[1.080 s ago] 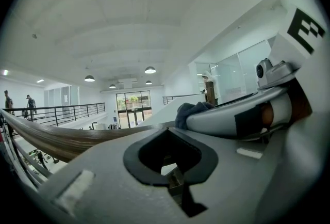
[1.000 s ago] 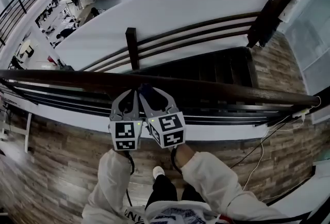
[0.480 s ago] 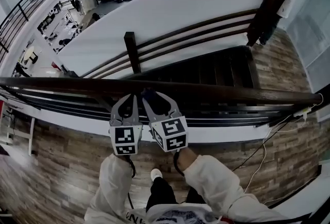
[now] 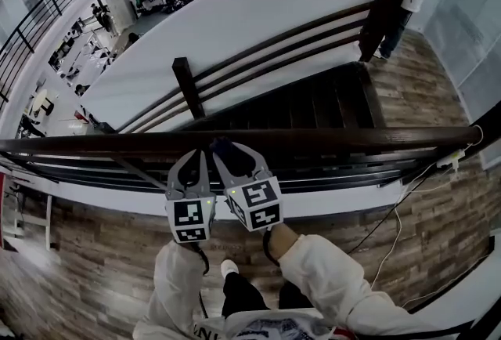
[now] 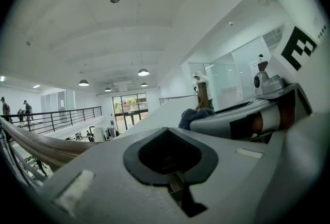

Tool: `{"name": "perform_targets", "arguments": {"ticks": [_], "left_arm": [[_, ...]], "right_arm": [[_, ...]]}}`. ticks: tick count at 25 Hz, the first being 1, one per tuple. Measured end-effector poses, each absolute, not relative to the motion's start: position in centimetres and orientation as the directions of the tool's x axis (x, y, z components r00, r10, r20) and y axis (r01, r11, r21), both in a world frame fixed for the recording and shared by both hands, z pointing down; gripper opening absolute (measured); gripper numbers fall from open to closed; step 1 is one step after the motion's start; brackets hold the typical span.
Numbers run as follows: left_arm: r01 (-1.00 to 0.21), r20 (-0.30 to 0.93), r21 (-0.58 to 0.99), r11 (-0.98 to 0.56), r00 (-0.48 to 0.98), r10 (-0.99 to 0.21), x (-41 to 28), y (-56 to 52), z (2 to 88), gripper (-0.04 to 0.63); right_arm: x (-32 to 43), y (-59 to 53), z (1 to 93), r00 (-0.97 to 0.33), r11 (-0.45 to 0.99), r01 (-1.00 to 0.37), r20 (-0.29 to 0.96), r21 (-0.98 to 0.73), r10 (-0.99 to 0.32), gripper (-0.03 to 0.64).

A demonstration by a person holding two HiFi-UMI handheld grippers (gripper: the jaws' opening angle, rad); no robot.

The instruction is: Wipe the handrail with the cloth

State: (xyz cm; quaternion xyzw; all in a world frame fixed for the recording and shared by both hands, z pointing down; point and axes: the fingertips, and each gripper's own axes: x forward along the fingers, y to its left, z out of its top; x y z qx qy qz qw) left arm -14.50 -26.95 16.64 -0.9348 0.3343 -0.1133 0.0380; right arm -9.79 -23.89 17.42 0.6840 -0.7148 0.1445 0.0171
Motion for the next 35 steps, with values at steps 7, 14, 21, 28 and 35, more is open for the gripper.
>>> {"name": "perform_targets", "arguments": {"ticks": [7, 14, 21, 28, 35], "left_arm": [[-0.601, 0.18, -0.164, -0.783, 0.762, -0.622, -10.2, -23.6, 16.1, 0.0], [-0.623, 0.187, -0.174, -0.763, 0.74, -0.646, -5.8, -20.1, 15.9, 0.0], [-0.65, 0.197, -0.181, -0.738, 0.712, -0.674, -1.9, -16.8, 15.9, 0.0], [-0.627, 0.206, -0.181, -0.758, 0.729, -0.653, -0.6, -16.3, 15.2, 0.0], [-0.576, 0.21, -0.144, -0.805, 0.777, -0.593, -0.9, -16.1, 15.8, 0.0]], "right_arm": [[-5.1, -20.2, 17.4, -0.035, -0.008, -0.981, 0.217, -0.194, -0.976, 0.143], [0.5, -16.7, 17.3, -0.046, 0.003, -0.98, 0.213, -0.199, -0.976, 0.143], [3.6, -14.3, 17.3, -0.089, 0.045, -0.98, 0.225, -0.192, -0.97, 0.144], [4.8, -13.5, 17.3, -0.066, 0.017, -0.979, 0.236, -0.204, -0.97, 0.144], [4.4, -13.5, 17.2, 0.002, -0.049, -0.981, 0.246, -0.185, -0.969, 0.144]]}}
